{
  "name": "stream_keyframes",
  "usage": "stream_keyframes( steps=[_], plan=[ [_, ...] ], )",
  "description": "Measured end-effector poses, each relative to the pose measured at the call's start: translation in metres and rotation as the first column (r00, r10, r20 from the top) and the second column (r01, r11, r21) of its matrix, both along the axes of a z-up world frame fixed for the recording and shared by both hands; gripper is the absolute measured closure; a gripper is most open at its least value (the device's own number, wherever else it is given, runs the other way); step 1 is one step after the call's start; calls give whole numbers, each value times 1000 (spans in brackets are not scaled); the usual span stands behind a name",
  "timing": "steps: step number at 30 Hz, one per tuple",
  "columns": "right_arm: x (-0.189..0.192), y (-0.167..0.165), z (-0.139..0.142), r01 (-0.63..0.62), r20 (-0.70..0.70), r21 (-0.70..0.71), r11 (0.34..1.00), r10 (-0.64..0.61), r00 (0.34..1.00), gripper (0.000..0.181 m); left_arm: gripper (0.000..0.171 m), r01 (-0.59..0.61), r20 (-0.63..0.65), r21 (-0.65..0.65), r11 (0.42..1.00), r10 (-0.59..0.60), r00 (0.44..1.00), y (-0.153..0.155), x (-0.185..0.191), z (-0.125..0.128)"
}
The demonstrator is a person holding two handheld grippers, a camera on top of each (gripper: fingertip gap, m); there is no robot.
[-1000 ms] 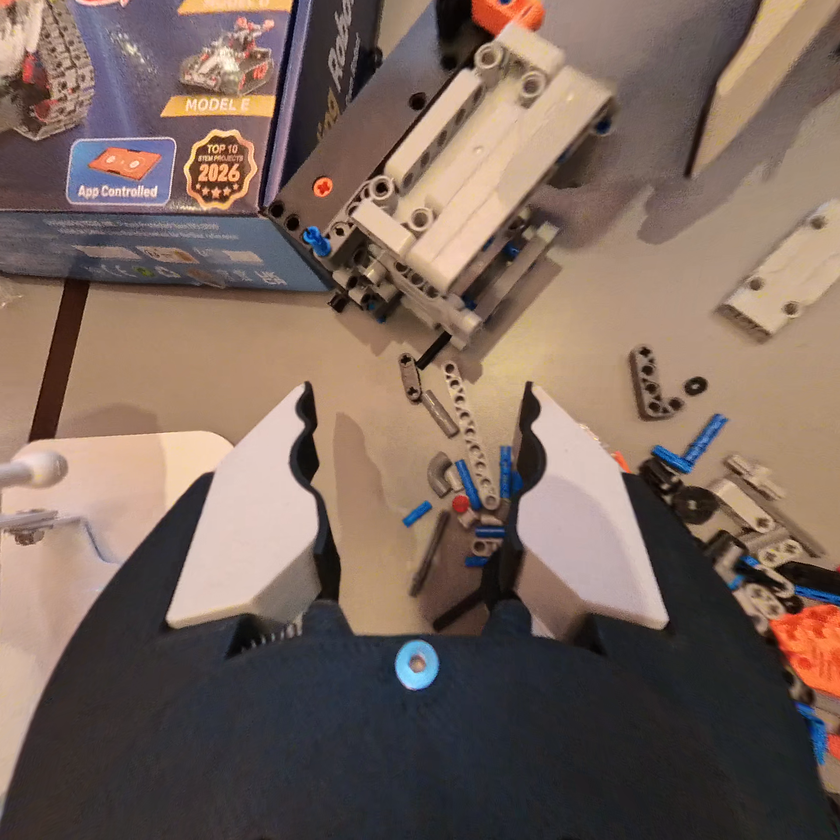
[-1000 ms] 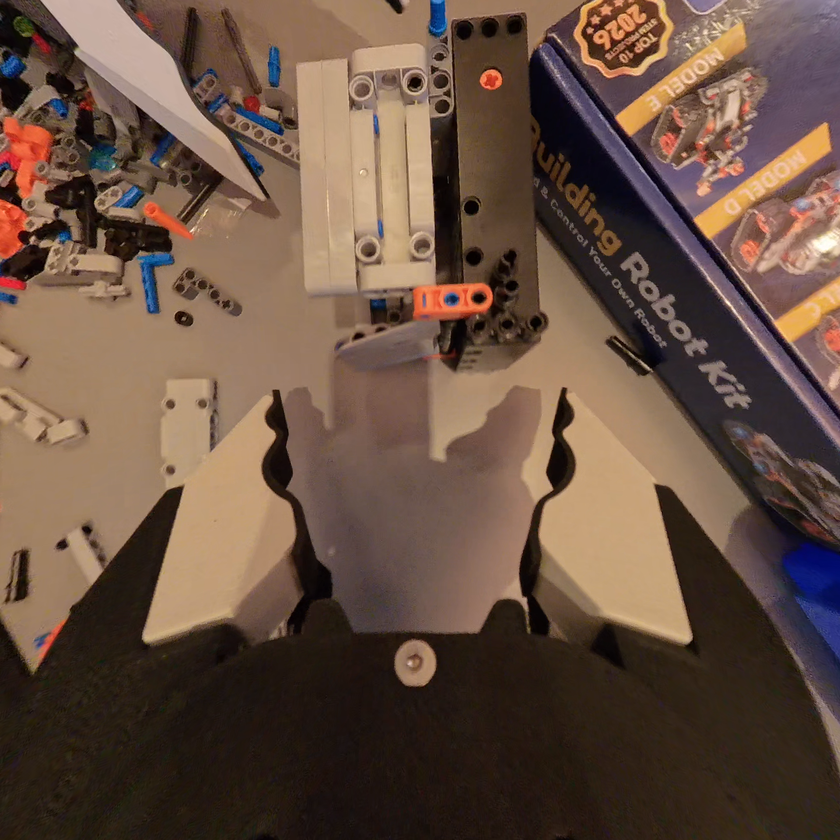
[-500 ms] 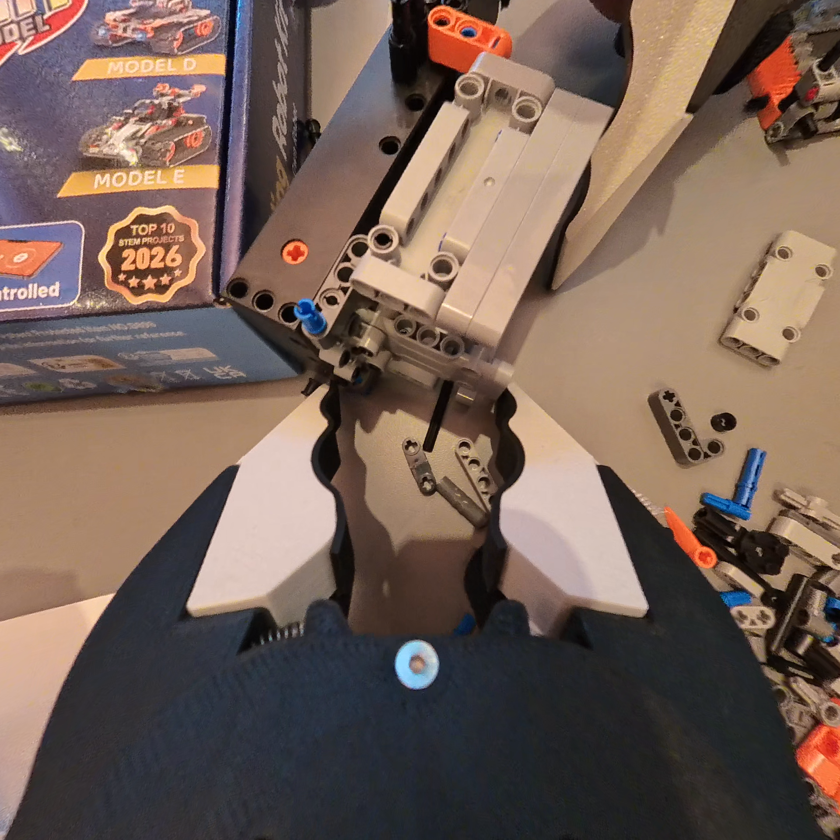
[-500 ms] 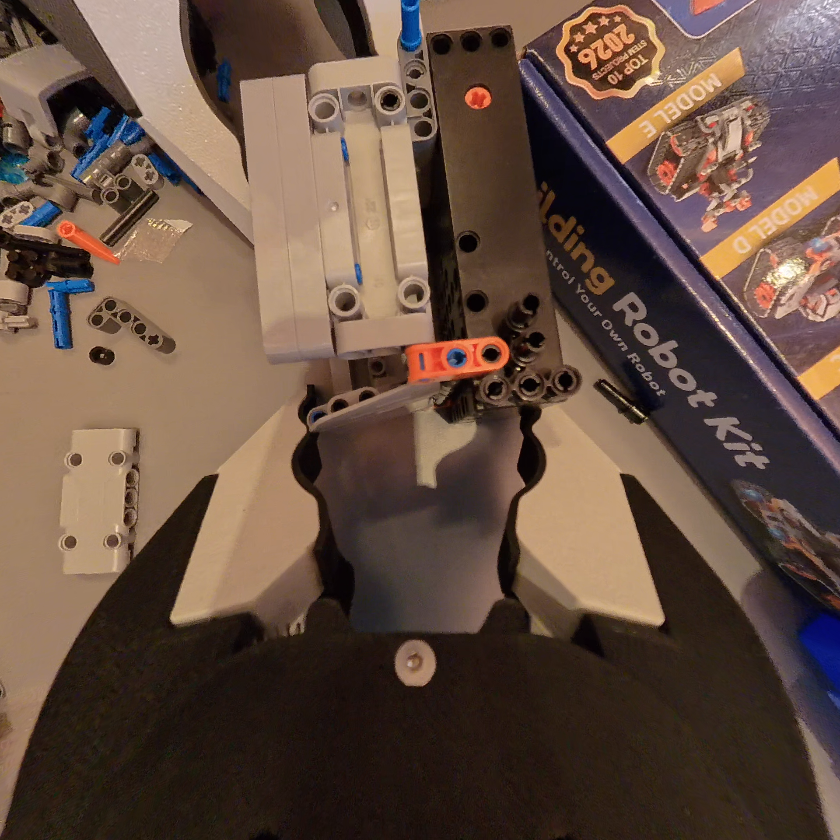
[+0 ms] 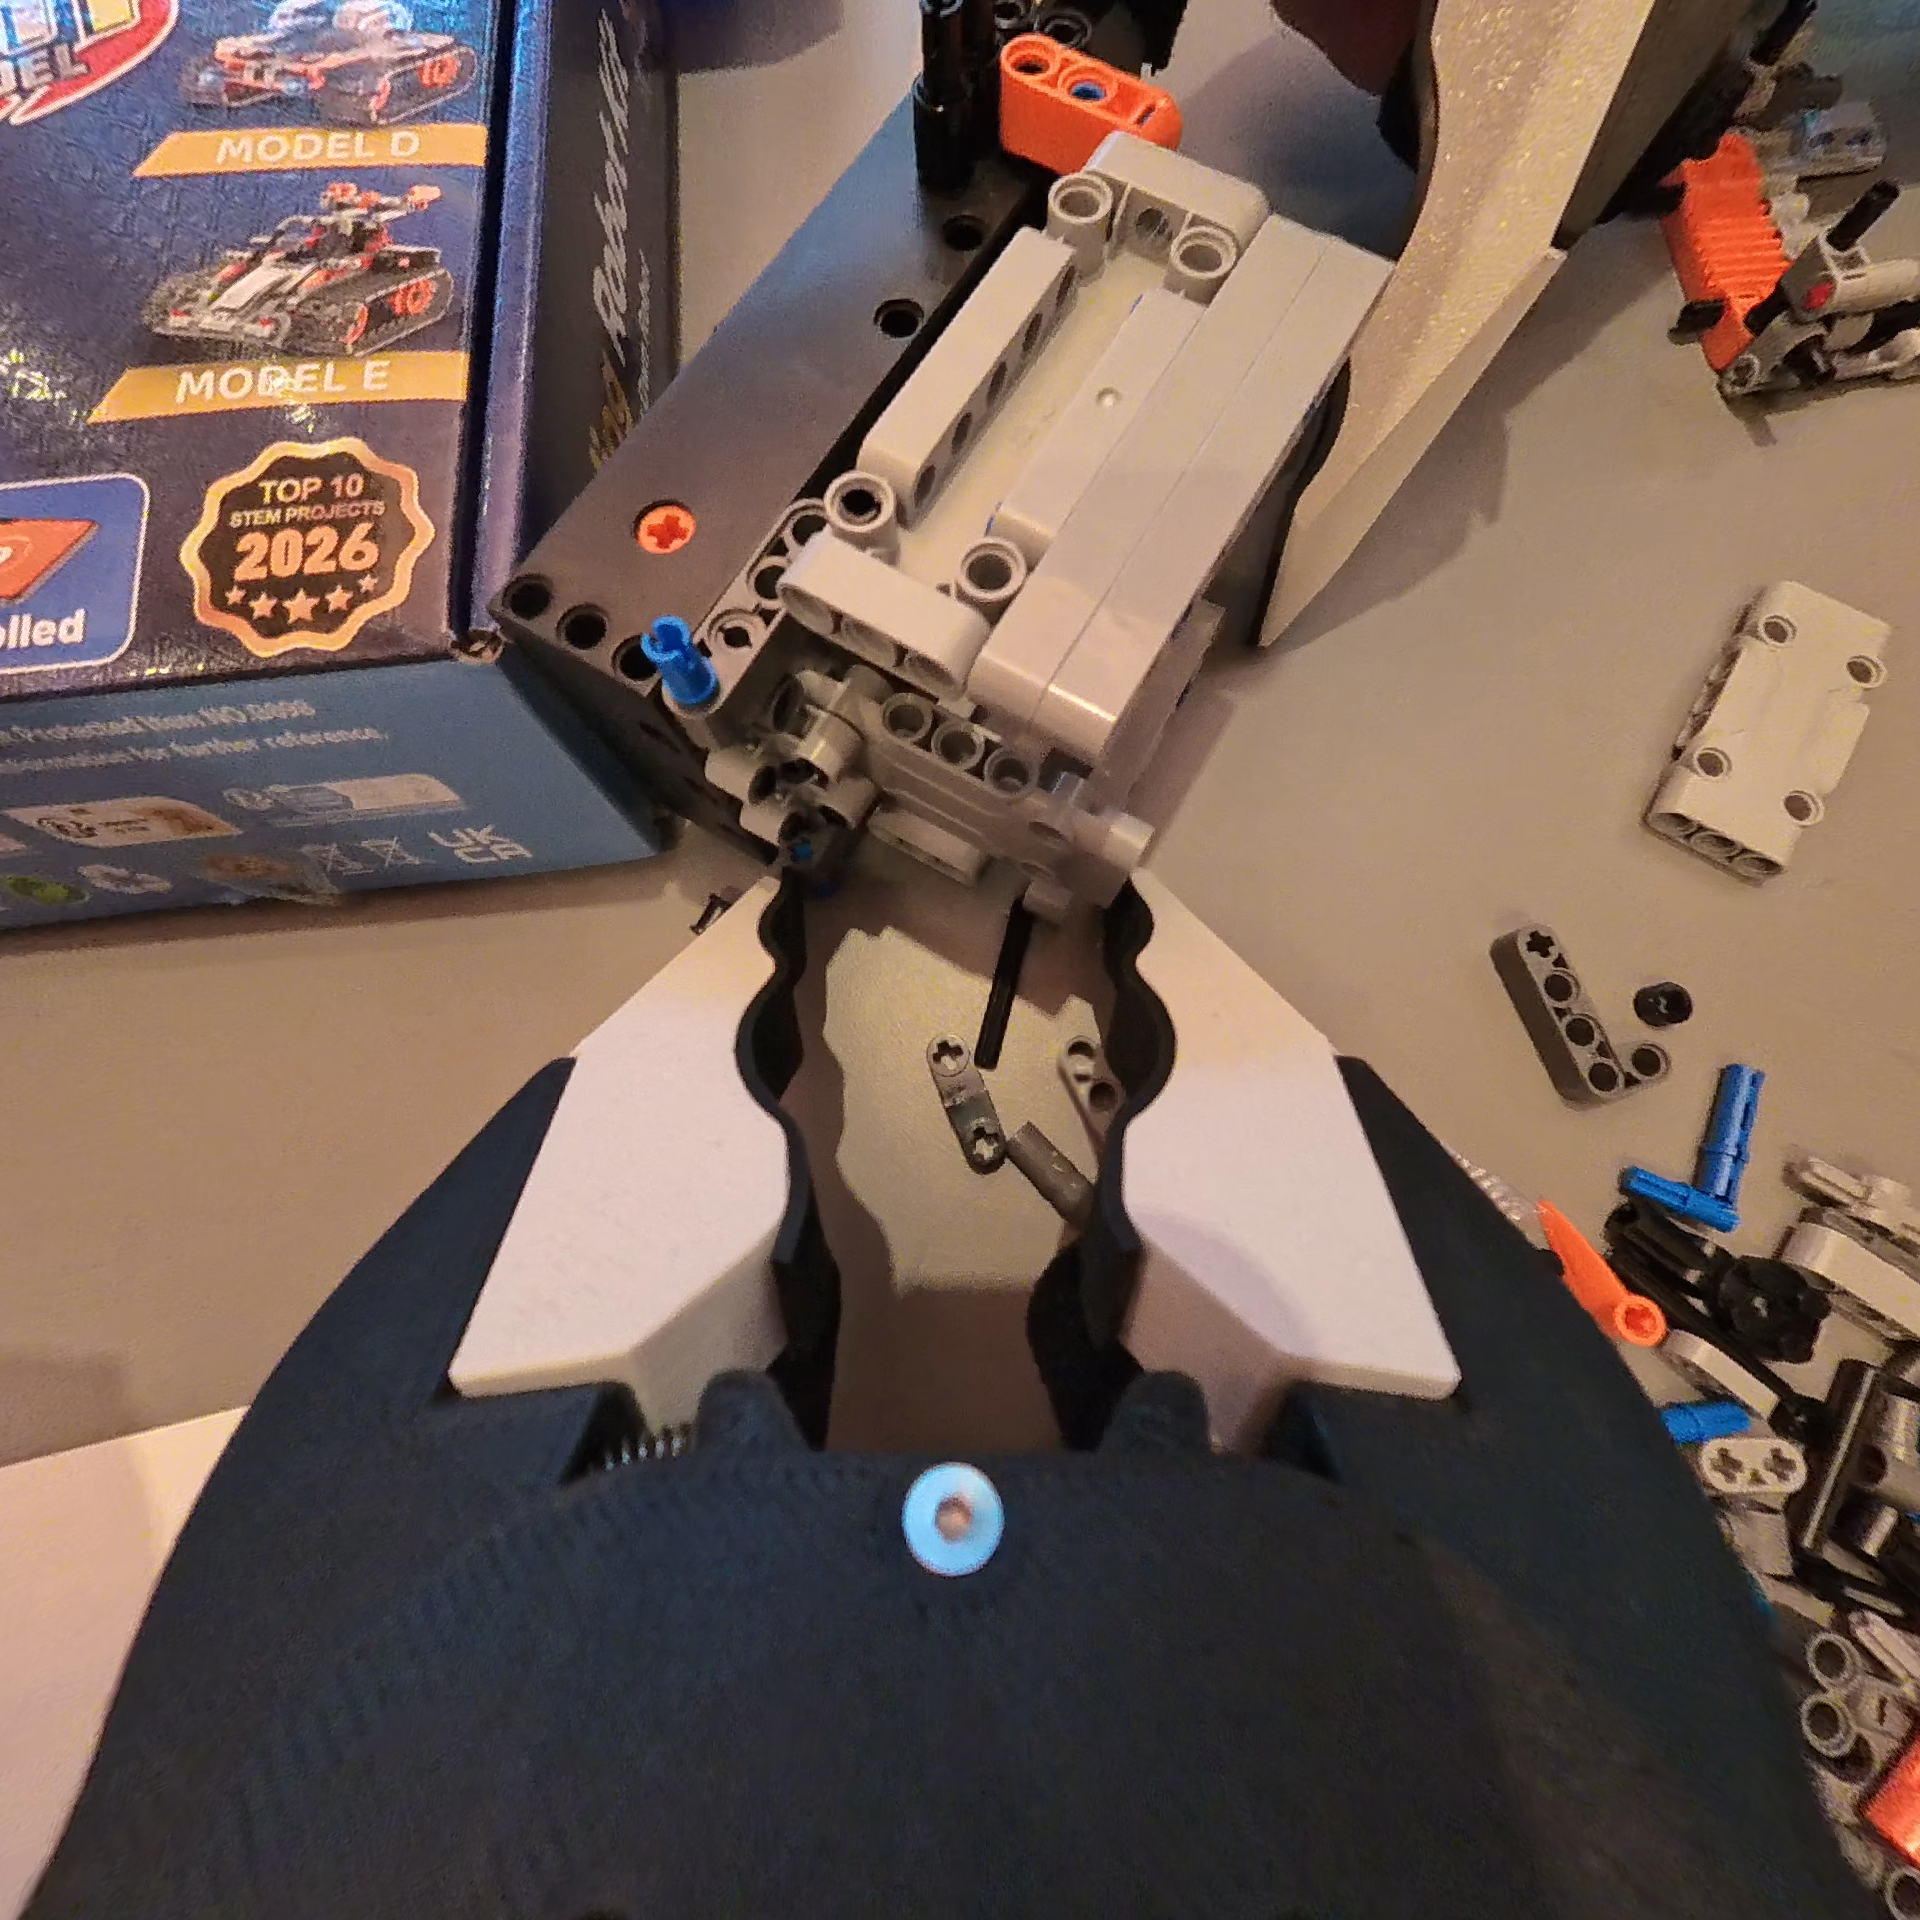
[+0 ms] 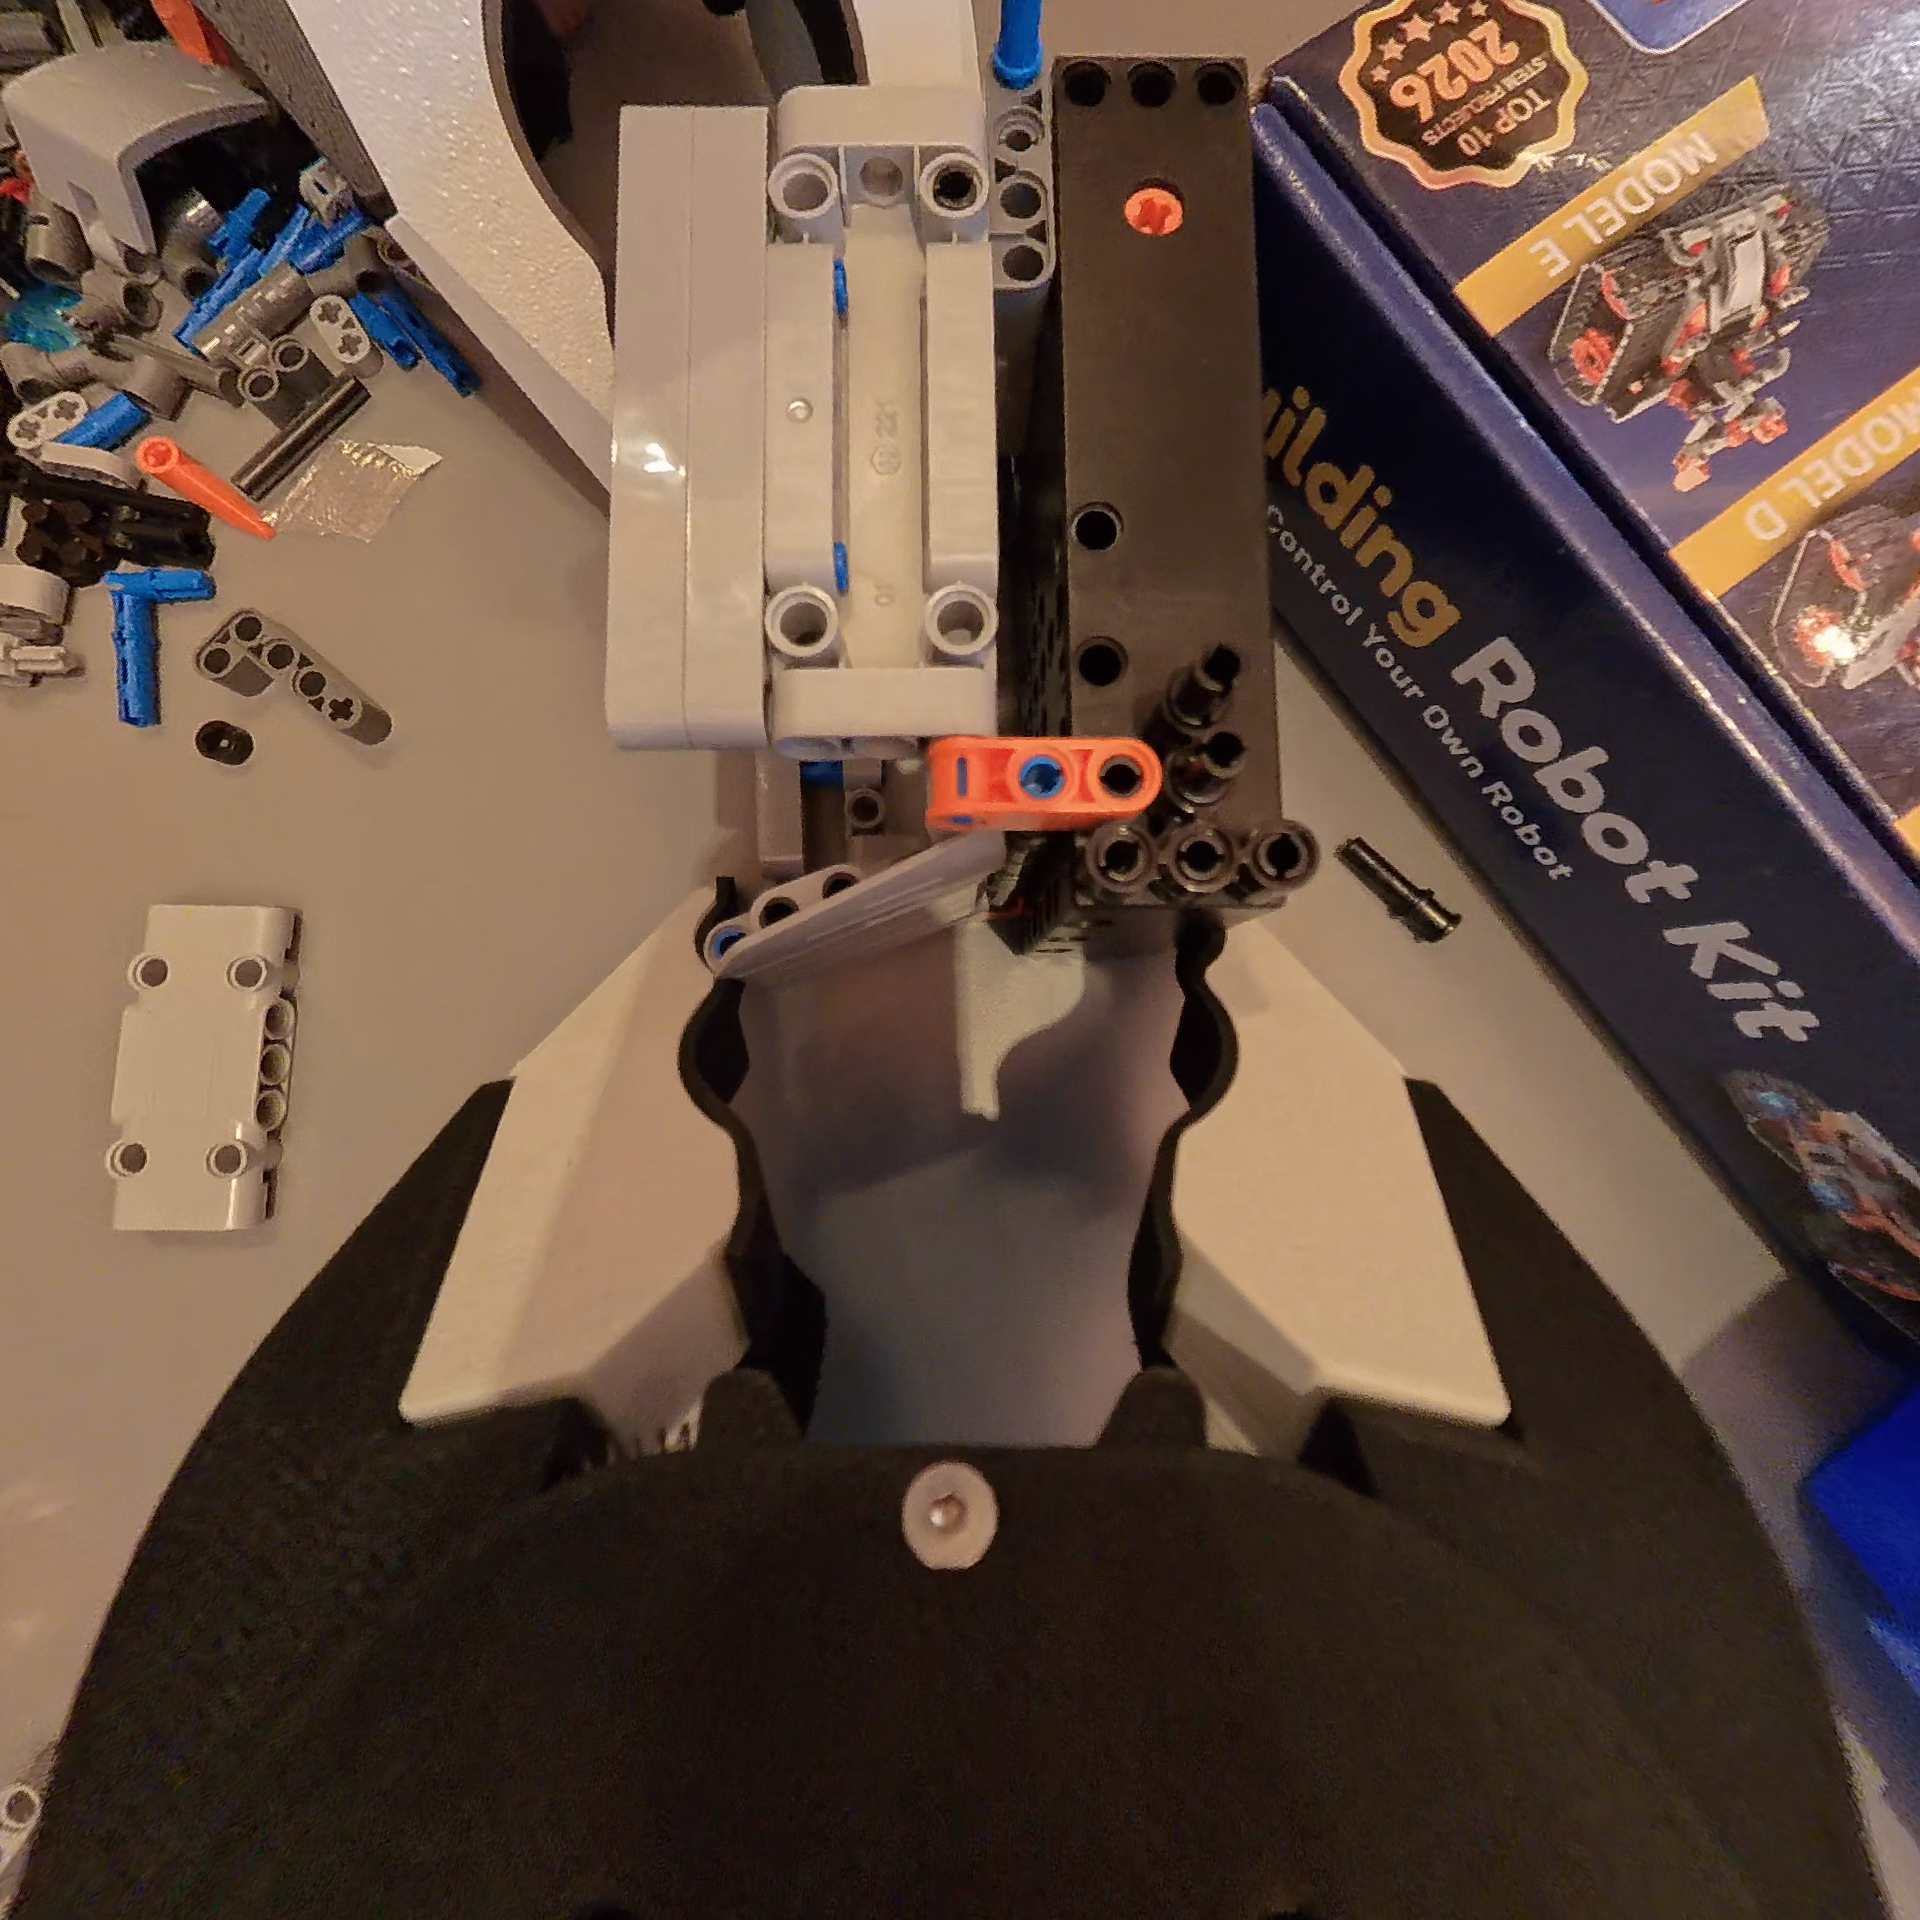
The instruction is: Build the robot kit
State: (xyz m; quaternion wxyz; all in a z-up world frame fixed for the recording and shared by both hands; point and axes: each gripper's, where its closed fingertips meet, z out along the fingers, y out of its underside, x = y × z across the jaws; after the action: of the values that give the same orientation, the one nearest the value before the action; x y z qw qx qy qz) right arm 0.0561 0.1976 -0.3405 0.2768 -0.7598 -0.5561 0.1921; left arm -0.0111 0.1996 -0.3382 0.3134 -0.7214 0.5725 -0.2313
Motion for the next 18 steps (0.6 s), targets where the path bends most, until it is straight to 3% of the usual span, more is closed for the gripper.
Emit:
stream_keyframes(
  steps=[5, 10, 15, 18],
  plan=[
    [3, -8, 2, -15, -10, -41, 999, 15, 1000, 98, 114, 0, 5, -48, 999, 1, 1000, -8, 3, 1],
    [15, -40, 10, -78, -21, -220, 972, 75, 997, 99, 114, 17, -10, -206, 978, -19, 1000, -38, 13, 6],
    [28, -81, 30, -161, -142, -516, 841, 102, 985, 101, 116, 31, -29, -479, 877, -51, 998, -87, 26, 19],
    [37, -87, 28, -131, -130, -576, 807, 68, 989, 99, 121, 14, -28, -573, 819, -36, 999, -99, 32, 25]
  ],
)
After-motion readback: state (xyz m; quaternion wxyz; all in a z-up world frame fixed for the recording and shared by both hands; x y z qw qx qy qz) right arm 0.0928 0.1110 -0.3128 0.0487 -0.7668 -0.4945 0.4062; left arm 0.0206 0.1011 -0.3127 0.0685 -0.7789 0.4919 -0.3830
